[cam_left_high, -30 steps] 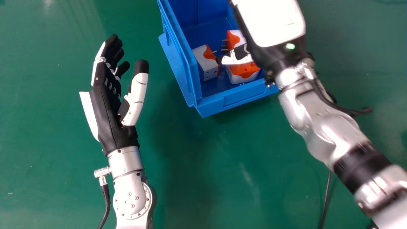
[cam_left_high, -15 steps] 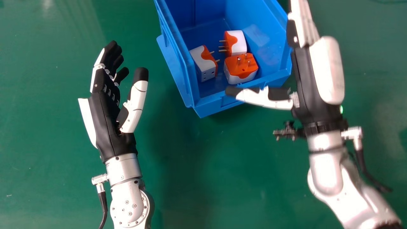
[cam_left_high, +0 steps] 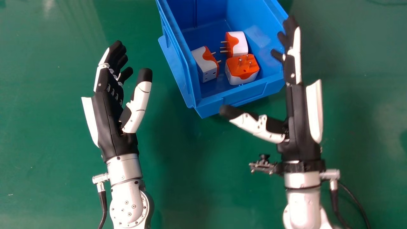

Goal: Pick all objects and put in blue box

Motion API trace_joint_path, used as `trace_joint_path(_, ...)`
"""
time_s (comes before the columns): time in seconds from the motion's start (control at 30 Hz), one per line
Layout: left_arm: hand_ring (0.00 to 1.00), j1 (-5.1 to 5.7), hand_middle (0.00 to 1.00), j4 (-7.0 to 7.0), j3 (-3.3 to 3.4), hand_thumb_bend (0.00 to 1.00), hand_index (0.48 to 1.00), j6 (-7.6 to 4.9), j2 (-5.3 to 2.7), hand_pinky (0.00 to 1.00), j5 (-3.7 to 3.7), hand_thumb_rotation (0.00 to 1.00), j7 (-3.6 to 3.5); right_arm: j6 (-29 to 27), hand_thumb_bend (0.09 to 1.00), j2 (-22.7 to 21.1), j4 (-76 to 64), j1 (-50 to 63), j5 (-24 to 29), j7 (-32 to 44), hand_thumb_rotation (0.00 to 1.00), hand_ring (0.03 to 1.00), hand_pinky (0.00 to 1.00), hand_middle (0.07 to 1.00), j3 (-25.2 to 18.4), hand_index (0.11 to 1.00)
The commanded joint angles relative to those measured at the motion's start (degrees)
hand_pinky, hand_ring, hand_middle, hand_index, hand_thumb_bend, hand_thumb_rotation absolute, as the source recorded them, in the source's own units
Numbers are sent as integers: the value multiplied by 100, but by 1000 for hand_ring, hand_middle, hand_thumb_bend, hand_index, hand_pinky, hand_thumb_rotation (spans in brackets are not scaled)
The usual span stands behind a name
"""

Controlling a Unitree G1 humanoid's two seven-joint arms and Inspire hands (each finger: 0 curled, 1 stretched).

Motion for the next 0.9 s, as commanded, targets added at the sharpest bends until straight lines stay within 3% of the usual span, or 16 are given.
trace_joint_path(0.0, 861, 88, 857, -103, -67, 706, 821, -50, 14, 821, 62, 528, -58, -156, 818, 171, -128, 145, 49, -130, 781, 939, 848, 978, -101, 994)
trace_joint_path(0.07, 863, 125, 858, -144, -68, 702, 822, -43, 31, 824, 43, 529, -91, -153, 806, 262, -170, 230, 62, -127, 816, 943, 858, 982, -137, 996)
trace_joint_path(0.2, 865, 198, 860, -248, -56, 701, 824, -35, 40, 827, -71, 531, -240, -214, 793, 427, -244, 338, 182, -39, 878, 953, 879, 989, -201, 997)
trace_joint_path(0.4, 869, 265, 861, -292, -10, 702, 826, -4, 81, 833, -163, 533, -363, -173, 782, 575, -288, 404, 88, -65, 938, 976, 915, 995, -239, 999)
trace_joint_path(0.5, 869, 304, 861, -339, 6, 703, 826, 22, 110, 833, -182, 533, -389, -113, 777, 635, -414, 510, 30, -75, 960, 985, 931, 997, -225, 1000)
trace_joint_path(0.63, 868, 366, 861, -502, 3, 704, 826, 107, 151, 832, -142, 533, -386, -43, 778, 736, -598, 700, -69, -83, 968, 988, 933, 998, -208, 1000)
trace_joint_path(0.73, 866, 382, 860, -608, -17, 704, 825, 143, 148, 829, -189, 535, -451, -38, 781, 764, -624, 754, -8, -5, 980, 988, 928, 999, -227, 1000)
trace_joint_path(0.87, 865, 395, 859, -605, 3, 705, 823, 98, 134, 826, -237, 532, -507, -84, 778, 795, -482, 686, 50, -4, 988, 985, 923, 999, -265, 1000)
